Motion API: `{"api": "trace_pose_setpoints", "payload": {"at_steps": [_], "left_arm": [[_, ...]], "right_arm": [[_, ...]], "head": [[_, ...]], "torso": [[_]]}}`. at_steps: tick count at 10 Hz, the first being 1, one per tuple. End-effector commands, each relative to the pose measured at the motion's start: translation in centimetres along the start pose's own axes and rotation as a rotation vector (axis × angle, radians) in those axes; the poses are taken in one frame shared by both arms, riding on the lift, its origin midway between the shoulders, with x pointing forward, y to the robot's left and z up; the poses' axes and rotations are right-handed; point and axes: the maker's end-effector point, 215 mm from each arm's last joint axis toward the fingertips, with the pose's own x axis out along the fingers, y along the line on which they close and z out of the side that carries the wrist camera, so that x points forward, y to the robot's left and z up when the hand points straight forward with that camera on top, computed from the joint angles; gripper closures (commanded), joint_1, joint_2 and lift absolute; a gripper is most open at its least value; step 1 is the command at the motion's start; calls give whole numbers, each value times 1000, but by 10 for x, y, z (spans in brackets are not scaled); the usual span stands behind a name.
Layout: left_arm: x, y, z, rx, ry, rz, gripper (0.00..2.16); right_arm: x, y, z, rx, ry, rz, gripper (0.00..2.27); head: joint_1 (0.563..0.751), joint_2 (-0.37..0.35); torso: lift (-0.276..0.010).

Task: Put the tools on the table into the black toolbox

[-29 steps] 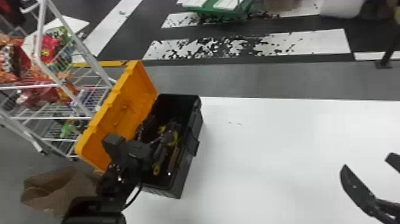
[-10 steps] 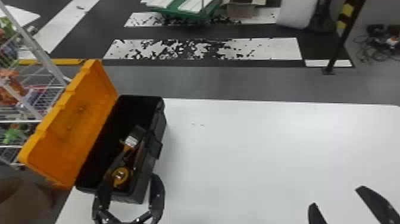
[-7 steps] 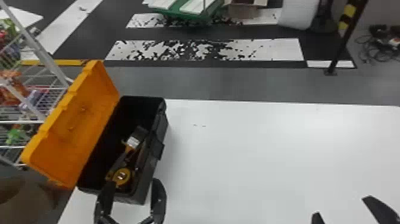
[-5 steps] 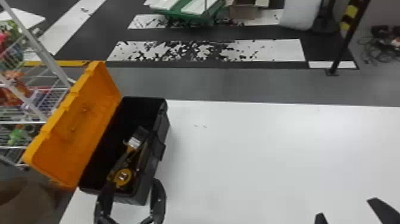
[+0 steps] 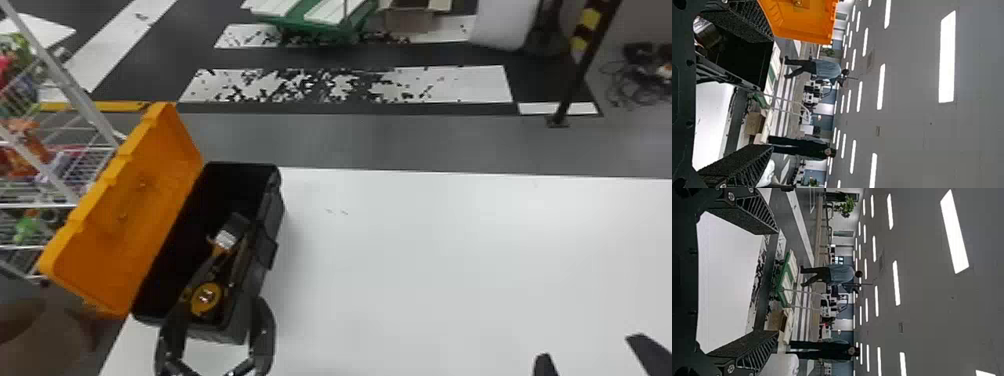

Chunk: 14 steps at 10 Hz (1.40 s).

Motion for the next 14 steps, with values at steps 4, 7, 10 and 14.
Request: {"api": "trace_pose_setpoints", "payload": {"at_steps": [4, 7, 10, 14], "left_arm": [[-1, 3, -3, -1, 8, 6, 26], [-1, 2, -2, 1, 7, -1, 29], [-2, 2, -3, 3, 13, -3, 29], [-2, 2, -3, 3, 13, -3, 29]], "right_arm": [[-2, -4, -4, -1, 3, -8, 120], [-3, -7, -6, 1, 10, -15, 120], [-4, -11, -8, -2, 17, -22, 124], [-5, -12, -9, 0, 21, -26, 124]], "head": [[695, 153], [695, 146], [695, 133], [695, 129]], "torso": [[-39], [-39], [-39], [-39]]}}
